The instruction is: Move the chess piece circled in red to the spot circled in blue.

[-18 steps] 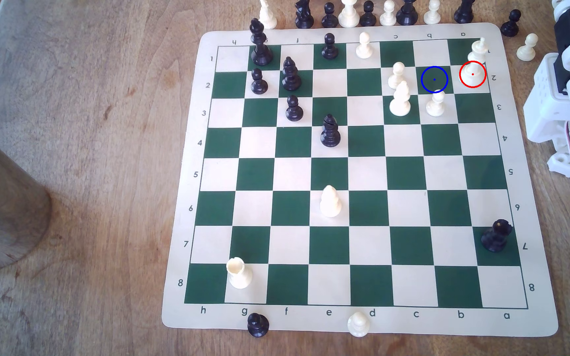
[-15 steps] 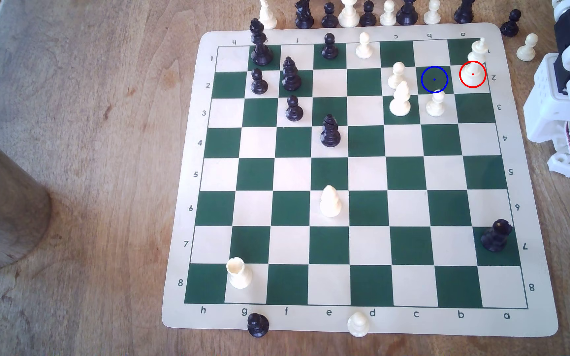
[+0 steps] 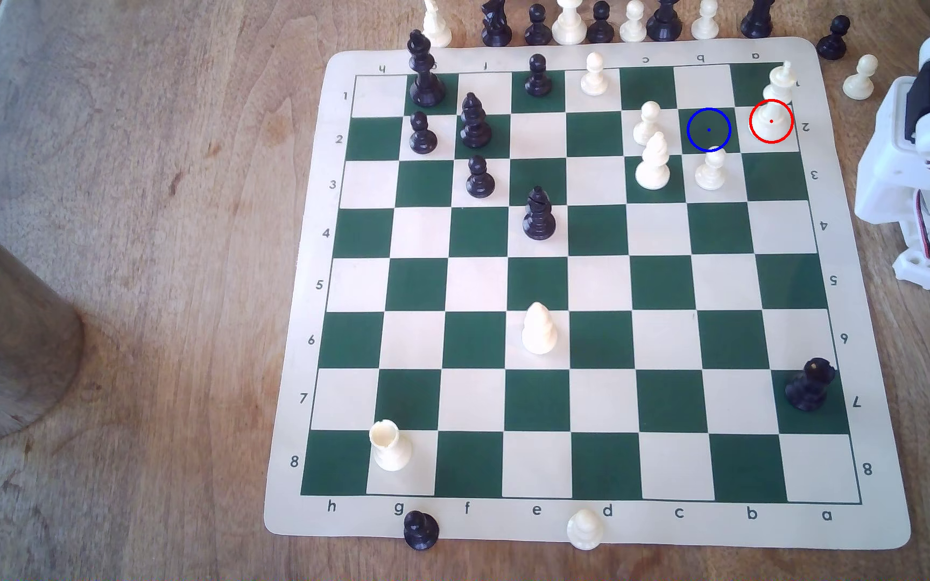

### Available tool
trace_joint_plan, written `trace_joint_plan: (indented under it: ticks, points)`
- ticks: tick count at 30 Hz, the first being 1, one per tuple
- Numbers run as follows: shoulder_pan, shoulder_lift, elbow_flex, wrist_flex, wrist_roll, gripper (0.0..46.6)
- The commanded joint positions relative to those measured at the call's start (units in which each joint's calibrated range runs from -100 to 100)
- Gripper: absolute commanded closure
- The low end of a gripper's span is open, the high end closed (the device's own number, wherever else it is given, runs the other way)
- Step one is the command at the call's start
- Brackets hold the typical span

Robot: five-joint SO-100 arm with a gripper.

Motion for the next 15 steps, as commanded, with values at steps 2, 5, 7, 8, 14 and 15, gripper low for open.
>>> trace_joint_plan:
  ticks: [2,5,7,8,14,15]
  points:
    - [4.37,-0.03,-14.51,31.45,-0.15,46.4]
    - [8.67,-0.03,-20.68,48.57,-0.2,46.4]
    - [13.21,-0.03,-24.49,58.81,-0.2,46.4]
    - [16.73,-0.11,-27.93,68.47,-0.2,46.4]
    - [17.2,-0.28,-30.65,84.44,-1.76,38.4]
    - [16.97,-0.11,-30.65,87.8,-2.3,38.3]
